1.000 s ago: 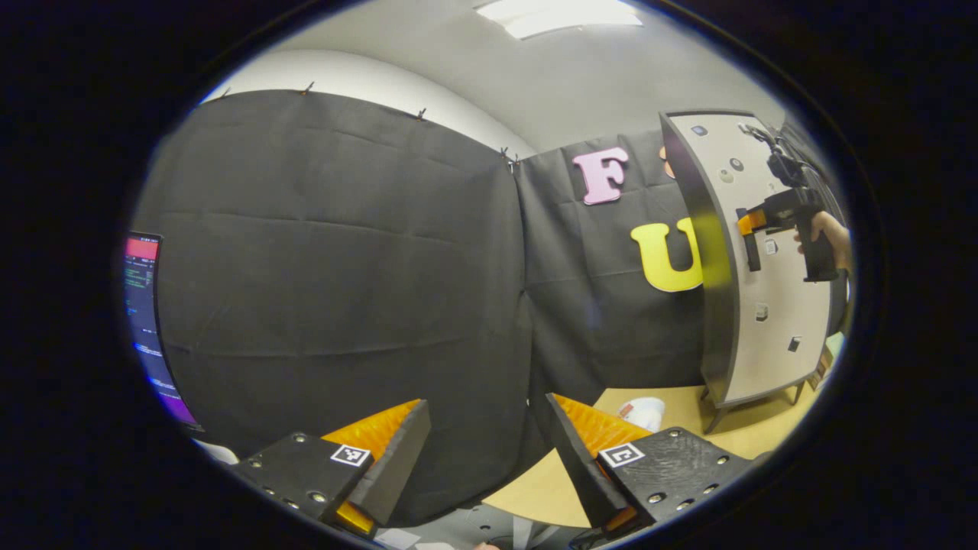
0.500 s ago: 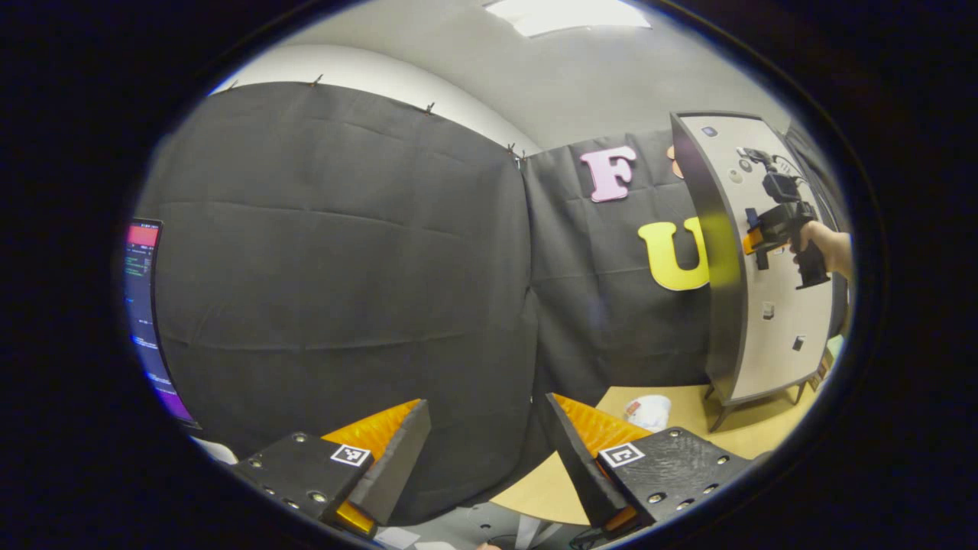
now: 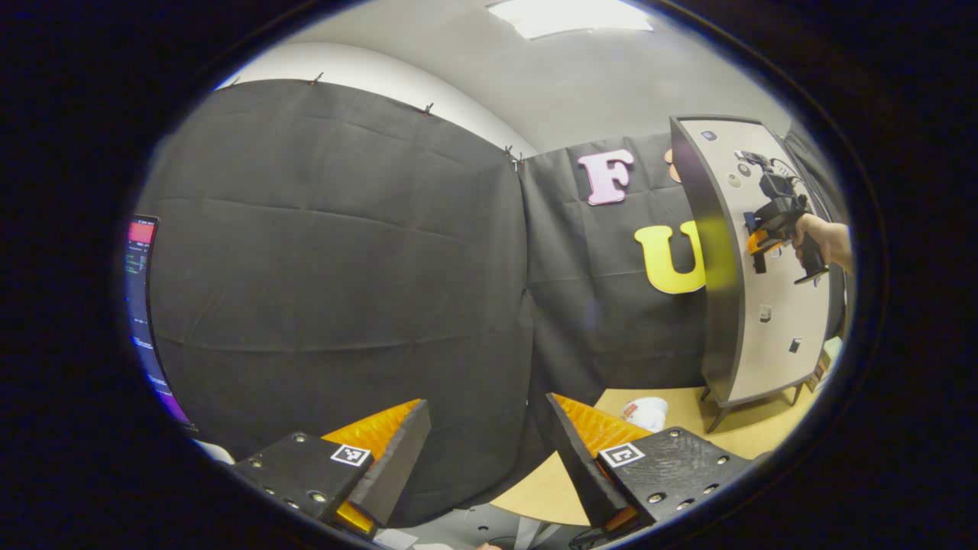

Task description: Open the cabinet door with the right hand, grasp the bottle in the cabinet with the left hand and place it on the coaster, then close the cabinet door with the right hand.

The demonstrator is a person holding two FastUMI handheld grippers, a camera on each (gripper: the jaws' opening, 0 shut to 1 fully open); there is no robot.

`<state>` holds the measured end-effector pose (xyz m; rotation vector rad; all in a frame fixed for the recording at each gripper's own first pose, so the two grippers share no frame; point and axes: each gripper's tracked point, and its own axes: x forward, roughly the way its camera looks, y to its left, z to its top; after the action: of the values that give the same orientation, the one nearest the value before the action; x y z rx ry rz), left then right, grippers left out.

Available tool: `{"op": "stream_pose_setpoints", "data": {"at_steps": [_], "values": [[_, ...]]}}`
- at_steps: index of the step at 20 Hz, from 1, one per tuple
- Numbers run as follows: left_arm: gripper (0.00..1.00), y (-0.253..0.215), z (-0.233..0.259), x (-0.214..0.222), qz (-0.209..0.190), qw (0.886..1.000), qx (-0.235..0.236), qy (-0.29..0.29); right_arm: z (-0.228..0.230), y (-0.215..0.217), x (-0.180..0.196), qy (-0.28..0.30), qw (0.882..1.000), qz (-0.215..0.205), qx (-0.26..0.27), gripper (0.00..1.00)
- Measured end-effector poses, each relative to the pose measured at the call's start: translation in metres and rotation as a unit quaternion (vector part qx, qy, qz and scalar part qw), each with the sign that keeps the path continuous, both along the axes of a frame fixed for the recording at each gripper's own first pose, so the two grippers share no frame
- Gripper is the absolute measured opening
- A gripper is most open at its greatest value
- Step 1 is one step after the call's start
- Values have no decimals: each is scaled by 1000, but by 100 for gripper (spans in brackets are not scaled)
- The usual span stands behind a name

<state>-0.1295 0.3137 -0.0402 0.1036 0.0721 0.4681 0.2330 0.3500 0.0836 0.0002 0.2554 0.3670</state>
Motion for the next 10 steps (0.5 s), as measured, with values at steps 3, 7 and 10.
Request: {"op": "stream_pose_setpoints", "data": {"at_steps": [3, 7, 10], "values": [[93, -6, 5, 6, -10, 1000, 1, -2, -1, -2, -4, 6, 1000, 20, 8, 16], [89, -21, 10, 19, -27, 1000, -3, -5, 0, -6, -14, 4, 999, 49, 16, 16], [89, -36, 11, 31, -47, 999, 2, -7, 1, -13, -18, 6, 997, 71, 27, 16]]}}
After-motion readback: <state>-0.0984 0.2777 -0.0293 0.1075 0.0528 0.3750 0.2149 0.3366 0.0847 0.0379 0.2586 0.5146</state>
